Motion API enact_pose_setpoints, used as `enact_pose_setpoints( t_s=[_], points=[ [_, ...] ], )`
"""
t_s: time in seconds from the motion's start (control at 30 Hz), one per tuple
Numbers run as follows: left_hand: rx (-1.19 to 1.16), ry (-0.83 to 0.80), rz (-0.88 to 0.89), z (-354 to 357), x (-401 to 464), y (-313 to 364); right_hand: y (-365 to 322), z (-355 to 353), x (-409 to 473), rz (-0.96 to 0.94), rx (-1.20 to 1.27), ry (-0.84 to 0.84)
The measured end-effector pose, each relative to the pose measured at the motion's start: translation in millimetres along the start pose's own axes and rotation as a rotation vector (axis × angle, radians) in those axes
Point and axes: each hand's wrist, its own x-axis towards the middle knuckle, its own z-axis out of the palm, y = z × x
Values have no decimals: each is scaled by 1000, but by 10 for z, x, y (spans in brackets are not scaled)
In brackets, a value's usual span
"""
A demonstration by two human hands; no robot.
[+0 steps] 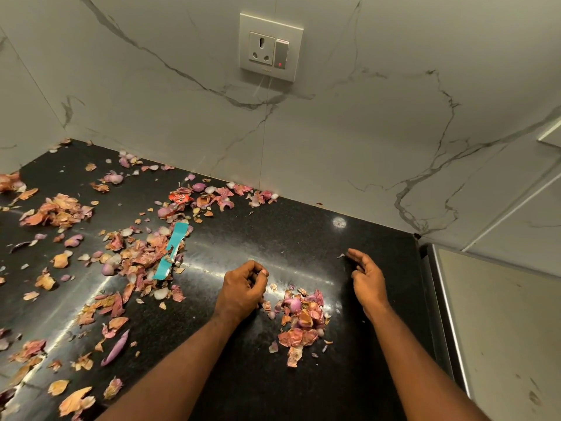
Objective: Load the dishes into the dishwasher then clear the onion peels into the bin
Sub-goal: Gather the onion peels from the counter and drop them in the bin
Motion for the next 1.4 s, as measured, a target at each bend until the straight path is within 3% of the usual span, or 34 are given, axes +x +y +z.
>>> enact_pose_setpoints(
  t_s=[0.13, 0.3, 0.43, 0.63, 0.8, 0.87, 0.93, 1.03, 1.23, 1.4],
  points=[
    [9, -4, -5, 11, -6, -8, 31, 73, -27, -27, -146, -76],
    [9, -3, -5, 12, -9, -18, 59, 17, -84, 35, 160, 129],
    [5, 0, 2, 13, 7, -30, 121, -14, -105, 14, 164, 71],
    [-9, 2, -1, 17, -7, -26, 179, 52, -141, -92, -200, -136],
    [-14, 1, 0, 22, -2, -18, 354, 211, -479, -405, -528, -349],
    [-21, 4, -3, 21, 2, -23, 370, 240, -675, -433, -488, -426],
    [-34, 12, -6, 22, 2, -23, 342, 236, -851, -380, -283, -470],
    [-59, 23, -6, 22, -3, -9, 326, 181, -1049, -311, -64, -351],
    [-97, 41, -22, 2, -4, -17, 442, 339, -1463, -634, -673, -328],
    [-102, 41, -35, -7, 4, 5, 327, 675, -1293, -656, -758, -252]
  ],
)
